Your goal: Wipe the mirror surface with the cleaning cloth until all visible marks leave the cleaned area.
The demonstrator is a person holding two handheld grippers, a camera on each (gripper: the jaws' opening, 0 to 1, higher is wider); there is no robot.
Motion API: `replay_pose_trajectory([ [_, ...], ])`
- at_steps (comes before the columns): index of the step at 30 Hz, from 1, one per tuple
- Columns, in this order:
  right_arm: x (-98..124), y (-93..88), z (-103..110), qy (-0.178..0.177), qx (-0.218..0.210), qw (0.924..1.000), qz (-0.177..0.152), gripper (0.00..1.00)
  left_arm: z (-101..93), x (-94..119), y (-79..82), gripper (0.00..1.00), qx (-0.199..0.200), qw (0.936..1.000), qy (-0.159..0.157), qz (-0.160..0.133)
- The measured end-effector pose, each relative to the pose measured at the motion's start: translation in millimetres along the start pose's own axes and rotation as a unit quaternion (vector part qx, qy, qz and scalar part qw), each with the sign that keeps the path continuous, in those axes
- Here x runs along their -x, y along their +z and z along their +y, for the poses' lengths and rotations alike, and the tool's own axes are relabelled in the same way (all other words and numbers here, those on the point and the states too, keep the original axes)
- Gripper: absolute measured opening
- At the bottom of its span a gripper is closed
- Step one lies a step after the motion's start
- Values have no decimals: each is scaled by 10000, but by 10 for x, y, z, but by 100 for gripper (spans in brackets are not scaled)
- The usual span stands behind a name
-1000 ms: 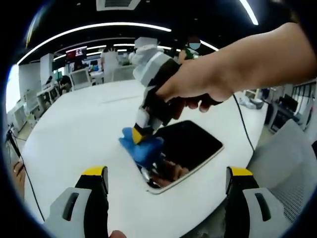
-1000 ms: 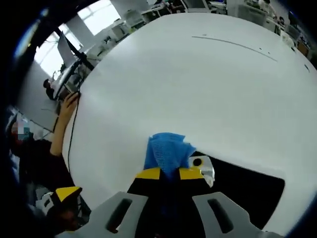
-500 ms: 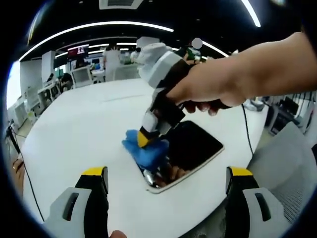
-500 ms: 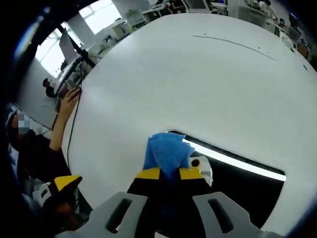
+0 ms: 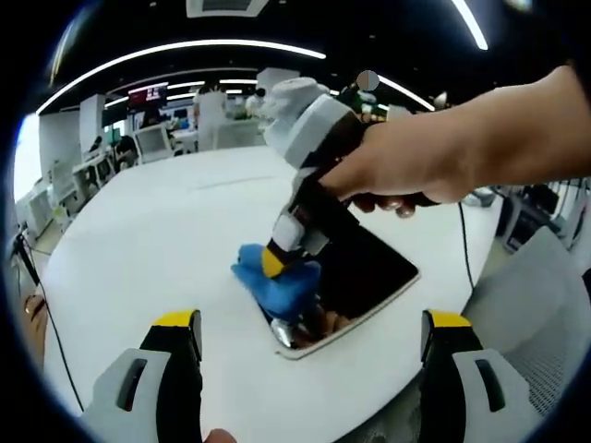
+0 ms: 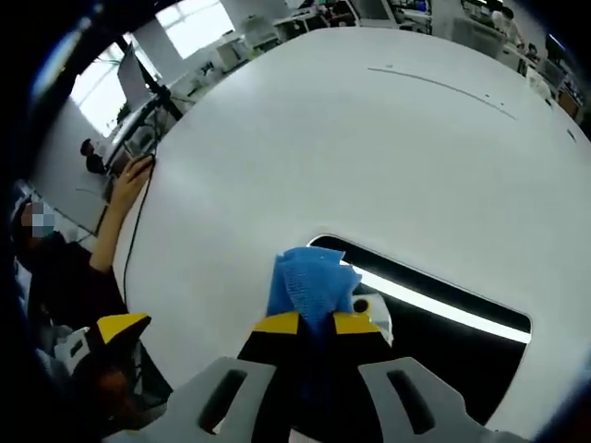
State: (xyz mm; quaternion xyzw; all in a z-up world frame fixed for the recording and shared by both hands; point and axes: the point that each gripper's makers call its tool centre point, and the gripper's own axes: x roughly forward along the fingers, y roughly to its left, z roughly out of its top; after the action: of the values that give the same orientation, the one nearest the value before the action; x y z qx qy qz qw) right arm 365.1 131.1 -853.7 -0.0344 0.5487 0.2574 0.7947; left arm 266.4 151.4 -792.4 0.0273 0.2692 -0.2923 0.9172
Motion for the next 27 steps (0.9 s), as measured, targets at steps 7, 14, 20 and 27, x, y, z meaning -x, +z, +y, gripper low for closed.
replay_pose_trajectory([
  [7,0,1,-12,19,19,10000,-90,5,-1,-7,-11,99,-11,10000,-1,30],
  [14,33,-19,-85,-21,-118,9998,-155,4,-8,-17,-25,99,-50,10000,-10,75],
  [20,33,-15,-110,8,-262,9996,-132,3,5,-22,-30,99,-61,9999,9,85],
  [27,50,-32,-186,48,-370,9992,-156,4,27,-17,-23,99,-140,9998,75,81],
])
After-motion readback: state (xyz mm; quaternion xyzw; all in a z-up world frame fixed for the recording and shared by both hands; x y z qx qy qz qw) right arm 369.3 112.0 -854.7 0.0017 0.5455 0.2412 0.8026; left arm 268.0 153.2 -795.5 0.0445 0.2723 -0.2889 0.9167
